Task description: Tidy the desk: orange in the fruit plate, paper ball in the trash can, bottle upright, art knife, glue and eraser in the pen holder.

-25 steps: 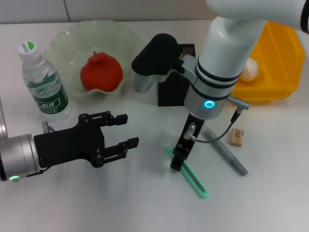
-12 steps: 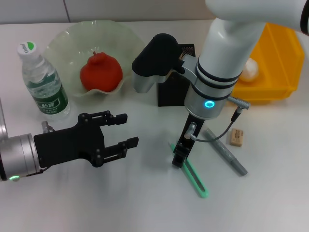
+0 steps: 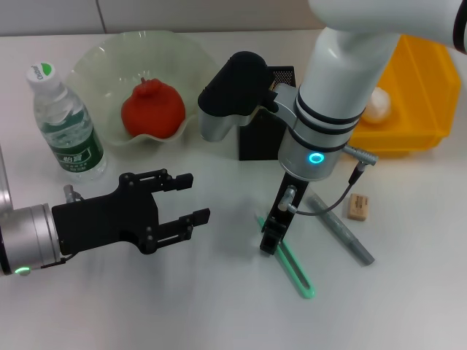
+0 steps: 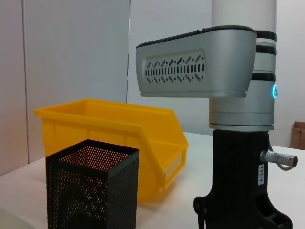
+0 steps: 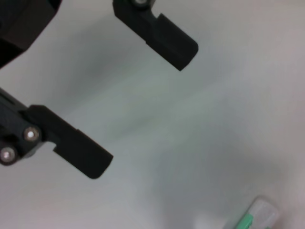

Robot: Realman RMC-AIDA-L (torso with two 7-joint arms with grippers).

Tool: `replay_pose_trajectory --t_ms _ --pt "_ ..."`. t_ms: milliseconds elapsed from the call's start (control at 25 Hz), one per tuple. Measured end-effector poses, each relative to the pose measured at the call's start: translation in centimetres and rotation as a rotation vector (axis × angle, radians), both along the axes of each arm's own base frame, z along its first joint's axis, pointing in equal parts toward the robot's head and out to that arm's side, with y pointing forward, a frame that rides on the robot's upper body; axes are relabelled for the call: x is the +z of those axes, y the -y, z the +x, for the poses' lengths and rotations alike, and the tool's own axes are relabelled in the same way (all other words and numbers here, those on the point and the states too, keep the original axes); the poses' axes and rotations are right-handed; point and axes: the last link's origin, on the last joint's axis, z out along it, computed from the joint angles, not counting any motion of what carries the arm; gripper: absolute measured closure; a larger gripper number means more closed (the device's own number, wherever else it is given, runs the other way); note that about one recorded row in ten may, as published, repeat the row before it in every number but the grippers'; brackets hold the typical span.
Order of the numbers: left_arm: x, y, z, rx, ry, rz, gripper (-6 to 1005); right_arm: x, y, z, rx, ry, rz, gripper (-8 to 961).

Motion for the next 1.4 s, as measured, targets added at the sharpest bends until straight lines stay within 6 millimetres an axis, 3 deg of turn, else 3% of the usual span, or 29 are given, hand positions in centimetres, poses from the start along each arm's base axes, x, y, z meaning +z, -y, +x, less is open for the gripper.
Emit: replay_pose_trajectory --t_ms 400,600,1400 --pt "-0.02 0.00 0.00 0.000 0.000 -0.001 395 0.01 0.03 0.07 -0.004 0.000 0.000 456" --pt "-0.03 0.01 -0.01 0.001 0.000 -0.001 395 0.02 0.08 0.13 -0.006 0.001 -0.002 549" --pt "-0.10 0.00 0.07 -0.008 0.000 0.005 395 -0.02 0.17 -0.01 0.010 0.003 -0.008 637"
